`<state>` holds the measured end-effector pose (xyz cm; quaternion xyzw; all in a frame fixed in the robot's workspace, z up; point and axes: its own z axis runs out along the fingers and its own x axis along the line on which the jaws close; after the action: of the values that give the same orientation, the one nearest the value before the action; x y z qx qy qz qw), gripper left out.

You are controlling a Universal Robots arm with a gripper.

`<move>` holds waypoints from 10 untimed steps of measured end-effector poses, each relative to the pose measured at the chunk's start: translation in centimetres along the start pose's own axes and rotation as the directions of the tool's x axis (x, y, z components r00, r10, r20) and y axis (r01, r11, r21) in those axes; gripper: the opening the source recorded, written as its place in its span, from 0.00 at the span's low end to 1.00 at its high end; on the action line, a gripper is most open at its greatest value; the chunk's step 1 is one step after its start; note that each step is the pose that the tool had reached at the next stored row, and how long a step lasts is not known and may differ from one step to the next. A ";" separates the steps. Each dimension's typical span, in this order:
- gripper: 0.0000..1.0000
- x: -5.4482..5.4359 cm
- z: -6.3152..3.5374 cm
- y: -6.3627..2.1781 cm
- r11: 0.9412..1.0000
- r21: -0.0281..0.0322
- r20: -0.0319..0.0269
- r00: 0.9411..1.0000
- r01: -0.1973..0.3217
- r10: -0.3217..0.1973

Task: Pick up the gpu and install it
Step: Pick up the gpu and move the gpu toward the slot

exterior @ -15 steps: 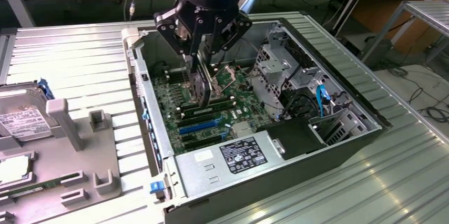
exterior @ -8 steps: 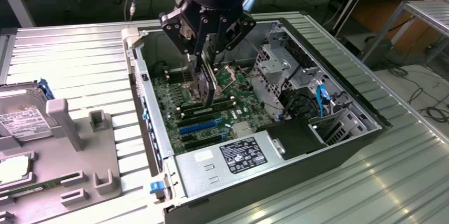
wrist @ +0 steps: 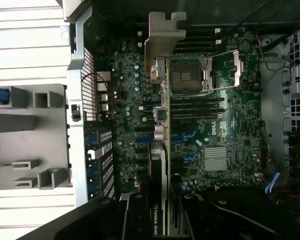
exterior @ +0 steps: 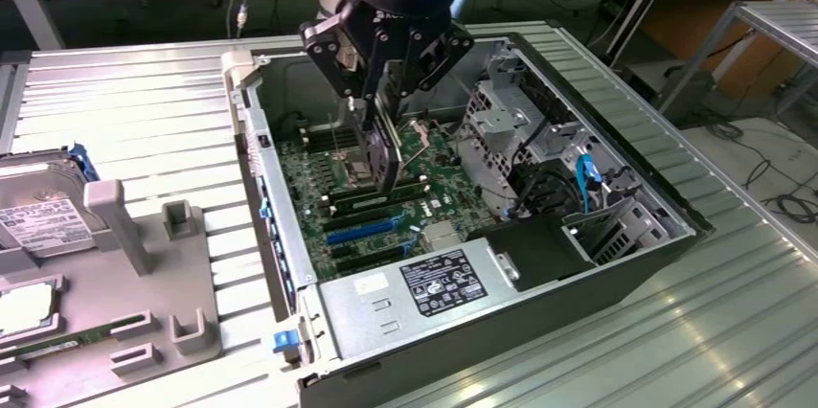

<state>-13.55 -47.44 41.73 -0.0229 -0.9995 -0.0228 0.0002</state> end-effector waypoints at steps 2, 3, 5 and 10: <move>0.27 -0.2 0.00 0.01 1.000 0.000 0.000 1.000 0.000 0.000; 0.27 -0.2 0.00 0.01 1.000 0.000 0.000 1.000 0.000 0.000; 0.27 -0.4 0.00 0.02 1.000 0.000 0.000 1.000 0.000 0.000; 0.27 -0.8 0.00 0.04 1.000 0.000 0.000 1.000 0.000 0.000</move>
<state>-12.71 -47.43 41.74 -0.0229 -0.9995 -0.0227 0.0002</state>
